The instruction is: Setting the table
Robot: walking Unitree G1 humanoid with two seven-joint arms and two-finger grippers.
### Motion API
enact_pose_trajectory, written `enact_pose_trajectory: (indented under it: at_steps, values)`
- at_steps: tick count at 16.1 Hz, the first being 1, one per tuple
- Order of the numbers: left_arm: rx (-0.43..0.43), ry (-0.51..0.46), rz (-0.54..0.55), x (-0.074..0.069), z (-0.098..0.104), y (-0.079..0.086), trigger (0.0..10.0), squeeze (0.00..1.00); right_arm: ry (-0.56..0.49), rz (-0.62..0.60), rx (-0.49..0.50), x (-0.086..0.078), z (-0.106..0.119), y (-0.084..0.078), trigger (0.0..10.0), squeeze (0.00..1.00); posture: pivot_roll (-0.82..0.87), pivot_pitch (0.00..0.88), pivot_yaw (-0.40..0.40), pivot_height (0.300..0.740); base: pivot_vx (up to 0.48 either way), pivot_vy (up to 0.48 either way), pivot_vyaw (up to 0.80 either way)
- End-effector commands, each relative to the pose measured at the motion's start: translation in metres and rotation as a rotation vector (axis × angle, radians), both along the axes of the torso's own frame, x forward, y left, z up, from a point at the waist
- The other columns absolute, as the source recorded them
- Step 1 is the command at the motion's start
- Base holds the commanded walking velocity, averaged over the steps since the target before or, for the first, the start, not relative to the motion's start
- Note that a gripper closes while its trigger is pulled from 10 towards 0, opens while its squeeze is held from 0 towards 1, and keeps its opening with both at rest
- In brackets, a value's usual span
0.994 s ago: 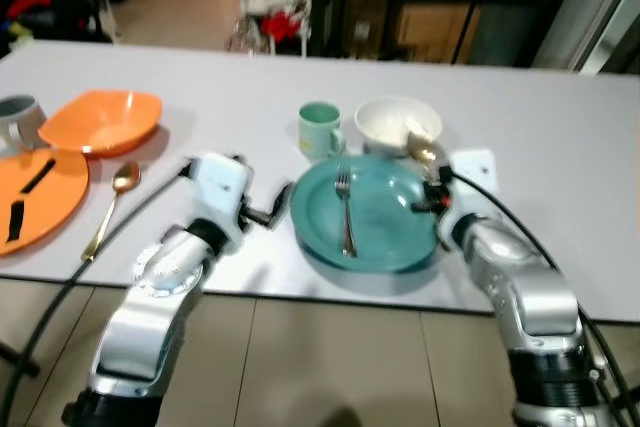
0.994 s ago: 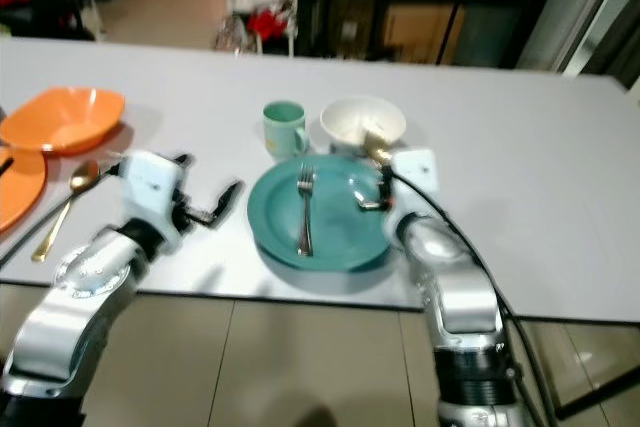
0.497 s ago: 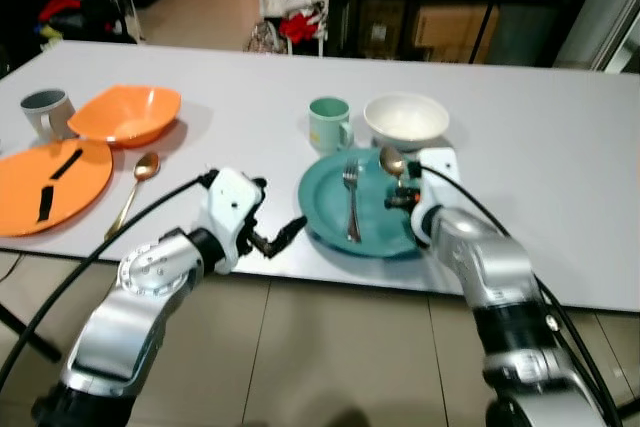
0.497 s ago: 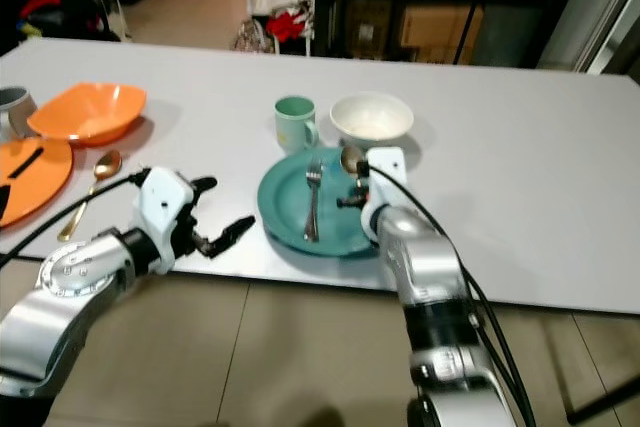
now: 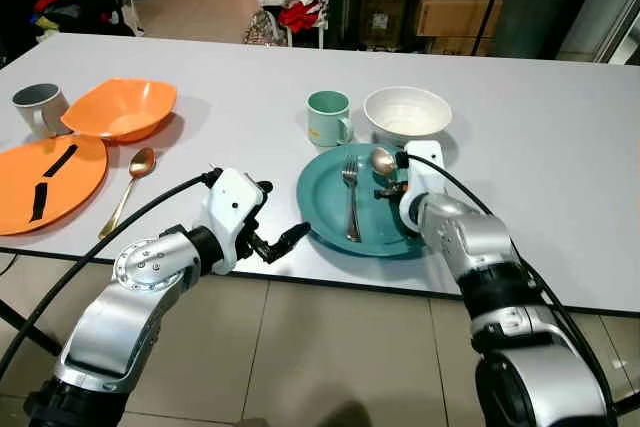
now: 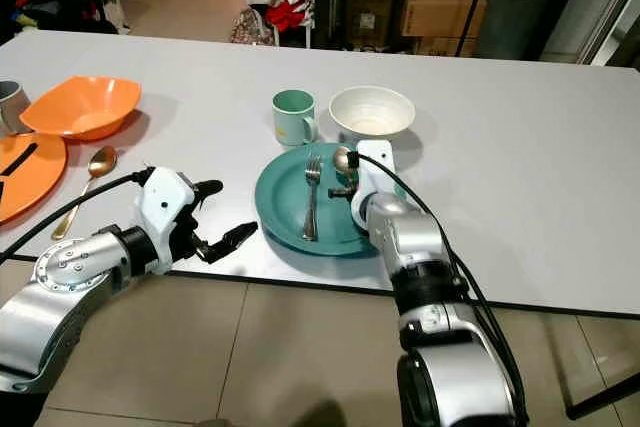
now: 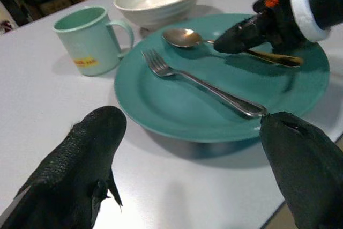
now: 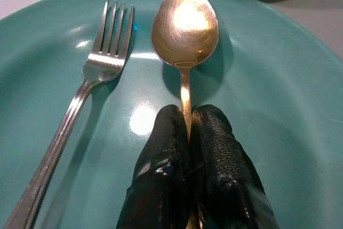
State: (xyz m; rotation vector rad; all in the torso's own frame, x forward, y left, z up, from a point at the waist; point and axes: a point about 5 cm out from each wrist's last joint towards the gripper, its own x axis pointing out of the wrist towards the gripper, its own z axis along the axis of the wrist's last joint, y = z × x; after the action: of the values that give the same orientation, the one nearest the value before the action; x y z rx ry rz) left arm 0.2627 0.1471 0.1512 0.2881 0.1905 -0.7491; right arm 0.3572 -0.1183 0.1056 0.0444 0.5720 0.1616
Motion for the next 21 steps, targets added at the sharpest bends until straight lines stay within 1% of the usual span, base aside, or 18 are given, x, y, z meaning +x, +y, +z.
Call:
enact_pose_trajectory:
  at_steps: [1,3,4,5,8,11,13,14,15,17,18,19,20,21]
  values:
    - [0.005,0.002,-0.038,-0.002,0.003,-0.005,10.0,0.00,0.014,-0.008,0.030,0.001,-0.002,0.002,10.0,0.00,0.14,0.000,0.019,0.740,0.000,0.000,0.00]
    - [-0.007,0.007,-0.054,-0.003,0.004,-0.006,10.0,0.00,0.022,-0.007,0.037,0.003,-0.002,0.005,10.0,0.00,0.14,0.000,0.018,0.740,0.000,0.000,0.00]
    - [-0.012,0.009,-0.062,-0.004,0.005,-0.007,10.0,0.00,0.035,-0.014,0.040,0.003,-0.003,0.006,10.0,0.75,0.14,0.000,0.017,0.740,0.000,0.000,0.00]
    - [-0.012,0.010,-0.065,-0.004,0.005,-0.007,10.0,0.00,0.037,-0.016,0.042,0.004,-0.003,0.007,10.0,1.00,0.14,0.000,0.016,0.740,0.000,0.000,0.00]
    - [-0.020,0.031,-0.092,-0.007,0.005,-0.007,10.0,0.00,0.027,-0.019,0.053,0.005,0.001,0.008,10.0,1.00,0.13,0.000,0.016,0.740,0.000,0.000,0.00]
    - [-0.042,0.026,-0.081,-0.007,0.007,-0.004,10.0,0.00,-0.014,0.004,0.059,0.000,0.019,0.008,10.0,1.00,0.12,0.000,0.020,0.740,0.000,0.000,0.00]
    - [-0.073,0.014,-0.050,-0.007,0.010,-0.002,10.0,0.00,-0.050,0.029,0.065,-0.012,0.038,0.007,10.0,1.00,0.12,0.000,0.022,0.740,0.000,0.000,0.00]
    - [-0.088,0.006,-0.020,-0.006,0.011,0.000,10.0,0.00,-0.067,0.030,0.063,-0.023,0.049,0.002,10.0,1.00,0.11,0.000,0.022,0.740,0.000,0.000,0.00]
    - [-0.090,-0.004,-0.001,-0.007,0.011,0.001,10.0,0.00,-0.065,0.034,0.062,-0.030,0.052,0.000,10.0,1.00,0.11,0.000,0.022,0.740,0.000,0.000,0.00]
    - [-0.108,-0.024,0.051,-0.008,0.013,0.004,10.0,0.00,-0.077,0.030,0.031,-0.046,0.057,-0.008,10.0,1.00,0.12,0.000,0.018,0.740,0.000,0.000,0.00]
    - [-0.139,-0.105,0.149,-0.005,0.021,0.010,10.0,0.00,-0.155,0.072,-0.022,-0.058,0.061,-0.011,10.0,1.00,0.11,0.000,0.016,0.740,0.000,0.000,0.00]
    - [-0.159,-0.151,0.223,-0.004,0.025,0.014,10.0,0.00,-0.210,0.100,-0.014,-0.069,0.061,-0.011,10.0,0.78,0.10,0.000,0.019,0.740,0.000,0.000,0.00]
    - [-0.164,-0.153,0.237,-0.003,0.025,0.015,10.0,0.00,-0.212,0.099,0.009,-0.072,0.059,-0.011,10.0,0.78,0.10,0.000,0.019,0.740,0.000,0.000,0.00]
    - [-0.143,-0.146,0.258,-0.004,0.021,0.017,10.0,0.00,-0.223,0.075,0.008,-0.077,0.054,-0.013,10.0,0.37,0.10,0.000,0.025,0.740,0.000,0.000,0.00]
